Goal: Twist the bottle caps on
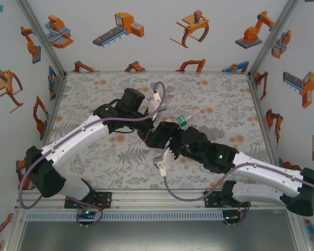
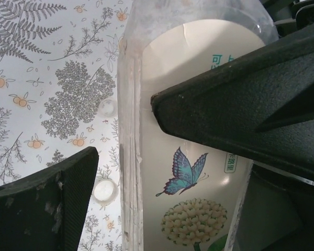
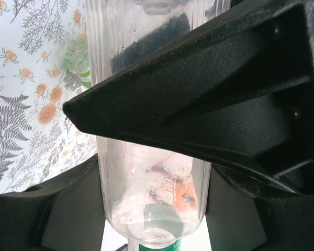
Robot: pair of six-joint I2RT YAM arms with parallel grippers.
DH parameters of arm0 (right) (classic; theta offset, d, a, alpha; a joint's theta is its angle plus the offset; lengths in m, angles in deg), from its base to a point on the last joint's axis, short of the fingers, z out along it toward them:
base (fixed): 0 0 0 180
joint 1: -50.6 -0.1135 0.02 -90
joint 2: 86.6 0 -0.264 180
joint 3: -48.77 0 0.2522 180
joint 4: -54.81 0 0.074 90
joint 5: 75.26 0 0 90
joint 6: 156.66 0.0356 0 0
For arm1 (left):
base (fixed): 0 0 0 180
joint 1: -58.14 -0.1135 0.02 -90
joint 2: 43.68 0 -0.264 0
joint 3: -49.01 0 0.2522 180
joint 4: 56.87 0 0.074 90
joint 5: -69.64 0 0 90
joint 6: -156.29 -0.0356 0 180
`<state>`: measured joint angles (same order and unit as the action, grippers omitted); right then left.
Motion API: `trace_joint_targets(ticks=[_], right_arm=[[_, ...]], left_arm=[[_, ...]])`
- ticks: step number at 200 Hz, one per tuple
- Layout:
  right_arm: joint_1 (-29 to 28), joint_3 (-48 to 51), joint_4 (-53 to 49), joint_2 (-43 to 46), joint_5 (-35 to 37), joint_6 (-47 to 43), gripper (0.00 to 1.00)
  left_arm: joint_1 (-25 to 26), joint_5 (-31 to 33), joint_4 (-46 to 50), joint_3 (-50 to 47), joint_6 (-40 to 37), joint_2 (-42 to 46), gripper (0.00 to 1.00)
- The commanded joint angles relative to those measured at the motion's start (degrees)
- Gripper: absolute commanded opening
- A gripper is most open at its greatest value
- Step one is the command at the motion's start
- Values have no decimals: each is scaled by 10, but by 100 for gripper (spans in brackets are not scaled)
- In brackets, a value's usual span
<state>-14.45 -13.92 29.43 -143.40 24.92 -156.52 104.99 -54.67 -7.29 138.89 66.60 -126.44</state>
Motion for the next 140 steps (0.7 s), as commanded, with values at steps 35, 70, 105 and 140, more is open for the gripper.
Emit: trace_joint_targets(ticks=[35, 70, 105, 140], right_arm=[[-11, -30, 12, -7, 1, -16, 41], [-14, -30, 9, -9, 3, -18, 42], [-13, -34, 10, -10, 6, -20, 49], [-13, -34, 9, -10, 13, -20, 59]], left_arm=[[7, -18, 24, 21, -27, -15, 70], [8, -18, 29, 25, -31, -15, 61], [8, -14, 29, 24, -35, -11, 57], [7, 2, 27, 18, -39, -1, 54]])
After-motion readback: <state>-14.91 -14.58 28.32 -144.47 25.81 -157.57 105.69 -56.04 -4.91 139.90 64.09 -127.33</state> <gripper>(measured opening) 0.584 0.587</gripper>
